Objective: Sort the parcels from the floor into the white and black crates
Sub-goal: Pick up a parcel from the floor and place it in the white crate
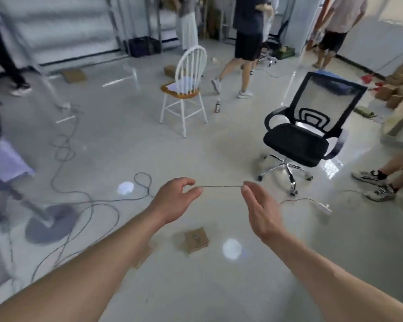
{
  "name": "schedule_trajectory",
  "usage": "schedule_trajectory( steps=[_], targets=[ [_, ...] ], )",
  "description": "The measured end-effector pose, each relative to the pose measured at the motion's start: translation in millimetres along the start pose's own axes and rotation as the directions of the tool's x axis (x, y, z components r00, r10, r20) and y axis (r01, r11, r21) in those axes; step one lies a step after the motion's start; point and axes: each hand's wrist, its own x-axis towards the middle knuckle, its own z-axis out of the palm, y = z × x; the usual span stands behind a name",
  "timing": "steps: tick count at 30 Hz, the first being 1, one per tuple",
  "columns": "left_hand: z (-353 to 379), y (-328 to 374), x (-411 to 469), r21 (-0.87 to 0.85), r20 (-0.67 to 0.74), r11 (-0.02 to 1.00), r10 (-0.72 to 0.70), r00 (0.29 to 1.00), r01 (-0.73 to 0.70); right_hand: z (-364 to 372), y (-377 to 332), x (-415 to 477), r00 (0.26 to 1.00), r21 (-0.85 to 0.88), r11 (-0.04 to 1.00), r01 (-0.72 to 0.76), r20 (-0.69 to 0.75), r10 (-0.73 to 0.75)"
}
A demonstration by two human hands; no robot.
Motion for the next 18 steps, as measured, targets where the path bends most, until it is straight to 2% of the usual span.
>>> schedule_trajectory(
  steps=[5, 11, 14, 18],
  targets=[
    [-49.9, -62.2, -50.7, -0.073, -0.22, 0.975, -0.219, 0.951, 0.208, 68.9, -22.1, 11.9, 0.967, 0.004, 0.998, 0.055, 0.251, -0.054],
    [-73.3, -112.1, -113.4, -0.238, -0.395, 0.895, -0.445, 0.804, 0.378, 121.7, -29.4, 8.3, 0.895, -0.032, 0.993, 0.115, 0.438, -0.09],
    [-79.5, -130.5, -140.3, -0.329, -0.438, 0.848, -0.528, 0.728, 0.417, 143.5, -32.1, 2.8, 0.855, -0.025, 0.989, 0.143, 0.507, -0.111],
    [-88.3, -154.1, -160.9, -0.405, -0.438, 0.796, -0.6, 0.669, 0.45, 173.1, -39.1, -7.4, 0.819, -0.015, 0.985, 0.173, 0.558, -0.136]
  ],
)
